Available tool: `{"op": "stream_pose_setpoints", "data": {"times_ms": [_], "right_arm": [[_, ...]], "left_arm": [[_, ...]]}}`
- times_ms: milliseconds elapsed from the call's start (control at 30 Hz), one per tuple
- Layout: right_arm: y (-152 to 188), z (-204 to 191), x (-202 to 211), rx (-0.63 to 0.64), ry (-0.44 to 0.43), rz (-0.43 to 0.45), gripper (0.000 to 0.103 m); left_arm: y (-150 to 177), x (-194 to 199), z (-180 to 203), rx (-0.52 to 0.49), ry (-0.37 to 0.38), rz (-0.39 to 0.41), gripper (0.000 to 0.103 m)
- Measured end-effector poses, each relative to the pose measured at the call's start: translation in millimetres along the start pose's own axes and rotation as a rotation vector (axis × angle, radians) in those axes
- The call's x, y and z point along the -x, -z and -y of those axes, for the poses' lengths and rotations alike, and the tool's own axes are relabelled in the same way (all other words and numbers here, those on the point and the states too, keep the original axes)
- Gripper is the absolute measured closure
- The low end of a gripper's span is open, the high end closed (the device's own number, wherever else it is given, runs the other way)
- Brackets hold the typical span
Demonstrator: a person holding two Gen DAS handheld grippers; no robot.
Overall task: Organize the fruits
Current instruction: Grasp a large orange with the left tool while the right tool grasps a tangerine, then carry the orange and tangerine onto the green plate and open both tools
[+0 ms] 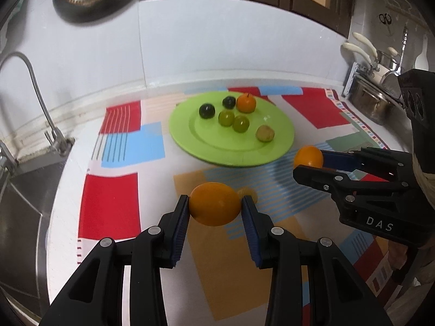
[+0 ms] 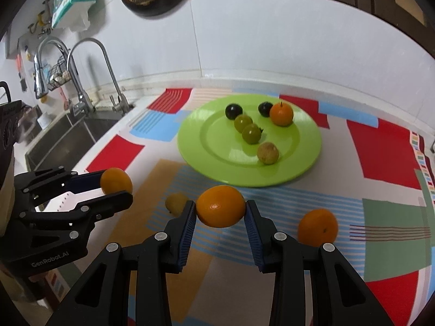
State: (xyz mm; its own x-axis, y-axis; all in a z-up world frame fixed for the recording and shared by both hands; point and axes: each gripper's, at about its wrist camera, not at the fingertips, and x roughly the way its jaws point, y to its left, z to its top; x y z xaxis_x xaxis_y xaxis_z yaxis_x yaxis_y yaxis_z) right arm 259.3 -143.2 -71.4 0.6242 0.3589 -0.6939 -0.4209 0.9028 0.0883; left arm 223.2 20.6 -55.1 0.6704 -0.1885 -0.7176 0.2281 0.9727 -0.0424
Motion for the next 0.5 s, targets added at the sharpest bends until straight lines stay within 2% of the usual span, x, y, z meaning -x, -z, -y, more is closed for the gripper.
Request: {"op": "stream_pose_setpoints", "data": {"times_ms": [500], "right_arm": [[-24,1,30,0.005,0.006,0.101,0.065]], "left_arm": [[-28,17,9,-0.06,0.005,0.1,0.065]]}}
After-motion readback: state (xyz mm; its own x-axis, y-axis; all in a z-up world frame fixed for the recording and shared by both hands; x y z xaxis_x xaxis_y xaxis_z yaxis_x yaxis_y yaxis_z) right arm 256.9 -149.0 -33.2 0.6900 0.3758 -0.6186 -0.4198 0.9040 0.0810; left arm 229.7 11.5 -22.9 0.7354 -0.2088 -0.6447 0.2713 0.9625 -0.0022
